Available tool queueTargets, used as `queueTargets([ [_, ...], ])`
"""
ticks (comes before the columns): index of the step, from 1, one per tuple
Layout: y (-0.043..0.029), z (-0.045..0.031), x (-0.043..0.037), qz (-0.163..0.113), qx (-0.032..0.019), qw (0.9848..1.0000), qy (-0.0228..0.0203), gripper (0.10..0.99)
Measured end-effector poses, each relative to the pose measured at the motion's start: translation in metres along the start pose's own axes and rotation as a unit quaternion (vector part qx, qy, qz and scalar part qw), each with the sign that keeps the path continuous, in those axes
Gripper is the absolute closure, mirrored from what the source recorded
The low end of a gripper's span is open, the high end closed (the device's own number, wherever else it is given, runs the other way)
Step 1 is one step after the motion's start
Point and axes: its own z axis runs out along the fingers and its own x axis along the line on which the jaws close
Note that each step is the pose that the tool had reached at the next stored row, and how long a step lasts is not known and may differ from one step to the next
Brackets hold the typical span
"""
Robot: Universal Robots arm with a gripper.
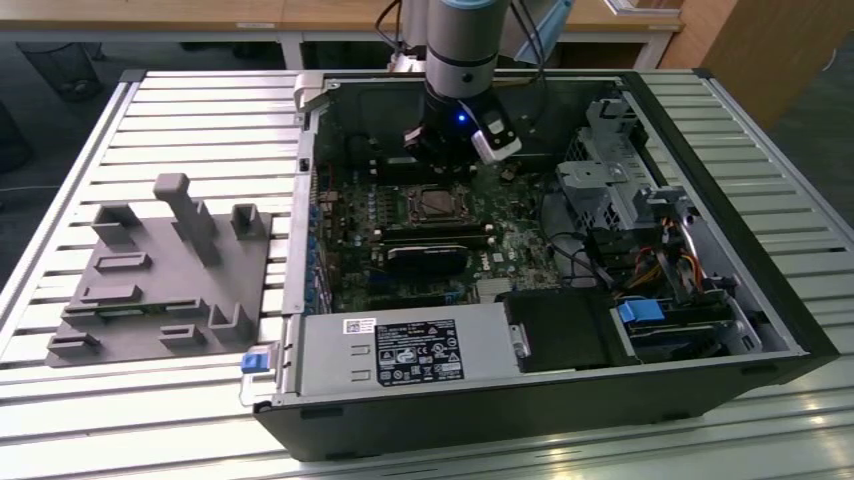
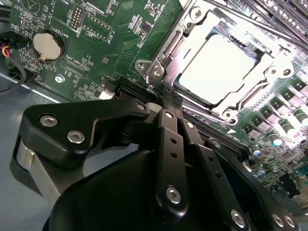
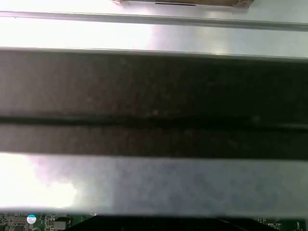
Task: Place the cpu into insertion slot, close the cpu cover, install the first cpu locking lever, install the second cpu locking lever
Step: 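Install the first cpu locking lever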
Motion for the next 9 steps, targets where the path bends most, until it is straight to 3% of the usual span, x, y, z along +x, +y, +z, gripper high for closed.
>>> queueTargets([
  [5,0.0003,-0.0017,-0.0001,0.0,-0.0001,1.0,-0.0001,0.98],
  [9,0.0004,0.0001,0.0,0.0,0.006,1.0,0.0002,0.98],
])
